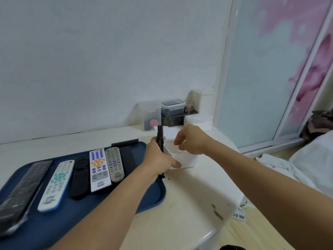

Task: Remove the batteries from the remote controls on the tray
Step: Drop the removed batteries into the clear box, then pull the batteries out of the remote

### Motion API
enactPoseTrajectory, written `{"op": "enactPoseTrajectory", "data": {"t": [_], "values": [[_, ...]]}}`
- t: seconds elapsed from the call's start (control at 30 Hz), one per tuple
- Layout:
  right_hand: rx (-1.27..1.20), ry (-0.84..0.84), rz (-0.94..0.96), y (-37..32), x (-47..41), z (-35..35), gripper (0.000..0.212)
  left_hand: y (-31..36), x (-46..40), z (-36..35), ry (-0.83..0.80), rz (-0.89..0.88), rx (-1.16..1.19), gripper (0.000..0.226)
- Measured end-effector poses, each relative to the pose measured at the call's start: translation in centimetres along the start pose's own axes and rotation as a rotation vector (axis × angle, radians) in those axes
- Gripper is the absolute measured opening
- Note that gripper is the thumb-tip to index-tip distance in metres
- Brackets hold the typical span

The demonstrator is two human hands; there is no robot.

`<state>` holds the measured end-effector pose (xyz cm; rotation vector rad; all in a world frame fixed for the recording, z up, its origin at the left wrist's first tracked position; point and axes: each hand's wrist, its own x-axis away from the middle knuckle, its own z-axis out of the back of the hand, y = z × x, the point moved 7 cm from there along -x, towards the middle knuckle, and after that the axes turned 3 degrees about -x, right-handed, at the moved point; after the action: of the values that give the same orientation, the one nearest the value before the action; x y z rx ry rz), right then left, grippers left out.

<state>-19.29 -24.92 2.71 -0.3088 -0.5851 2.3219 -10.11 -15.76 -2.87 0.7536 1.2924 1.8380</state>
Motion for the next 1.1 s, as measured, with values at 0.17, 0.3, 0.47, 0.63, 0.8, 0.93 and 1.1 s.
{"op": "enactPoseTrajectory", "data": {"t": [0.17,0.3,0.47,0.63,0.8,0.93,1.1], "values": [[0.109,-0.076,0.160,-1.3,1.5,0.1,0.023,-0.3,0.3,0.5,-0.012,0.030,0.111,0.096],[0.079,-0.003,0.198,-1.9,1.1,0.6,0.008,0.2,1.0,2.5,-0.013,0.002,0.176,0.090],[-0.153,0.085,0.270,-7.3,1.0,0.2,0.029,1.0,2.9,8.0,0.101,0.011,0.463,0.039],[-0.209,0.020,0.442,-16.4,0.6,-4.5,0.044,1.2,5.9,17.5,0.208,-0.045,0.520,0.008],[-0.238,-0.173,0.692,-29.7,1.1,-13.3,0.024,-2.8,11.5,32.1,0.504,-0.055,0.340,0.006],[-0.082,-0.235,0.837,-37.3,1.9,-18.7,0.029,-6.4,16.7,41.3,0.728,-0.030,0.257,0.007],[-0.059,-0.333,0.781,-39.6,0.8,-22.2,0.079,-10.7,21.3,49.6,1.011,-0.001,0.148,0.019]]}}
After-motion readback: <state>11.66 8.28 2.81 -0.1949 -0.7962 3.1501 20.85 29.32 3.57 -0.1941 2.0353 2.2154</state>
